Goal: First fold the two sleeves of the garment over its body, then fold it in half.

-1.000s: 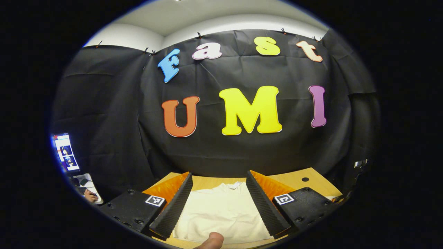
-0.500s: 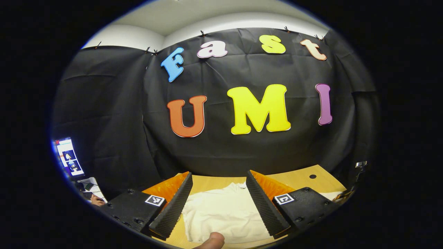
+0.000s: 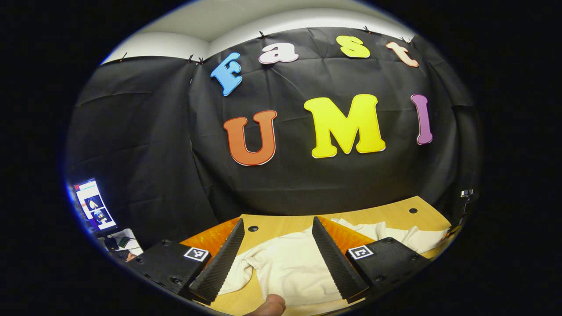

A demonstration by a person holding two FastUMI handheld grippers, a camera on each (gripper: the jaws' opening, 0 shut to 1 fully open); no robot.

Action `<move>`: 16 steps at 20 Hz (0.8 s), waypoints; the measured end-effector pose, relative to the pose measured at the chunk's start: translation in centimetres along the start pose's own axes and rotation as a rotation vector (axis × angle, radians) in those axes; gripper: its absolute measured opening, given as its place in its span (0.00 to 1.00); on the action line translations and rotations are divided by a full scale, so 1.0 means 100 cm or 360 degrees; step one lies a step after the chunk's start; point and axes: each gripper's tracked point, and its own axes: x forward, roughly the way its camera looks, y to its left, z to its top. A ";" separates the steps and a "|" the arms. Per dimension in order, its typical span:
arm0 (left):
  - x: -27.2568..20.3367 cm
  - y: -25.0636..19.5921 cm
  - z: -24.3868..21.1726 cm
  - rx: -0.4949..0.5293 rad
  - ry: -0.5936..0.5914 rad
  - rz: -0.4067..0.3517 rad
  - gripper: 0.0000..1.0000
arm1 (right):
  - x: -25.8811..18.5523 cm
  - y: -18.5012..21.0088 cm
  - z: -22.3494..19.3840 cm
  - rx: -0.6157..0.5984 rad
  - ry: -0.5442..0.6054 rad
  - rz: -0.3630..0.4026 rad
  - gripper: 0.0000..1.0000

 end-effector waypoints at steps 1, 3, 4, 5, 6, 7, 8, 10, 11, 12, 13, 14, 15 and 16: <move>0.001 0.002 -0.002 -0.0001 0.0000 -0.0004 0.99 | -0.001 0.001 0.001 0.0002 -0.0005 -0.0002 0.15; 0.004 0.004 -0.007 -0.0011 0.0008 -0.0007 0.99 | -0.005 0.004 0.001 -0.0008 -0.0018 -0.0008 0.03; 0.004 0.005 -0.010 -0.0020 0.0017 -0.0008 0.99 | -0.008 0.005 0.003 -0.0024 -0.0027 -0.0011 0.05; 0.004 0.006 -0.014 -0.0029 0.0028 -0.0009 0.99 | -0.012 0.008 0.005 -0.0041 -0.0044 -0.0005 0.05; 0.005 0.009 -0.017 -0.0037 0.0034 -0.0011 0.99 | -0.018 0.010 0.010 -0.0062 -0.0065 0.0001 0.05; 0.007 0.011 -0.019 -0.0043 0.0038 -0.0013 0.99 | -0.026 0.012 0.017 -0.0075 -0.0084 0.0011 0.05; 0.008 0.013 -0.022 -0.0048 0.0038 -0.0016 0.99 | -0.032 0.017 0.015 -0.0069 -0.0101 0.0035 0.02; 0.011 0.019 -0.028 -0.0054 0.0041 -0.0026 0.99 | -0.057 0.034 0.032 -0.0061 -0.0146 0.0094 0.00; 0.014 0.024 -0.034 -0.0055 0.0048 -0.0028 0.99 | -0.067 0.043 0.038 -0.0067 -0.0175 0.0122 0.00; 0.017 0.028 -0.038 -0.0062 0.0062 -0.0036 0.99 | -0.081 0.056 0.044 -0.0073 -0.0205 0.0158 0.00; 0.020 0.033 -0.043 -0.0068 0.0073 -0.0039 0.99 | -0.095 0.070 0.049 -0.0085 -0.0233 0.0191 0.00; 0.023 0.037 -0.047 -0.0073 0.0077 -0.0044 0.99 | -0.110 0.087 0.054 -0.0111 -0.0263 0.0229 0.00; 0.025 0.042 -0.050 -0.0077 0.0074 -0.0049 0.99 | -0.124 0.104 0.058 -0.0142 -0.0290 0.0267 0.02; 0.028 0.047 -0.055 -0.0084 0.0072 -0.0056 0.99 | -0.138 0.124 0.063 -0.0173 -0.0317 0.0309 0.00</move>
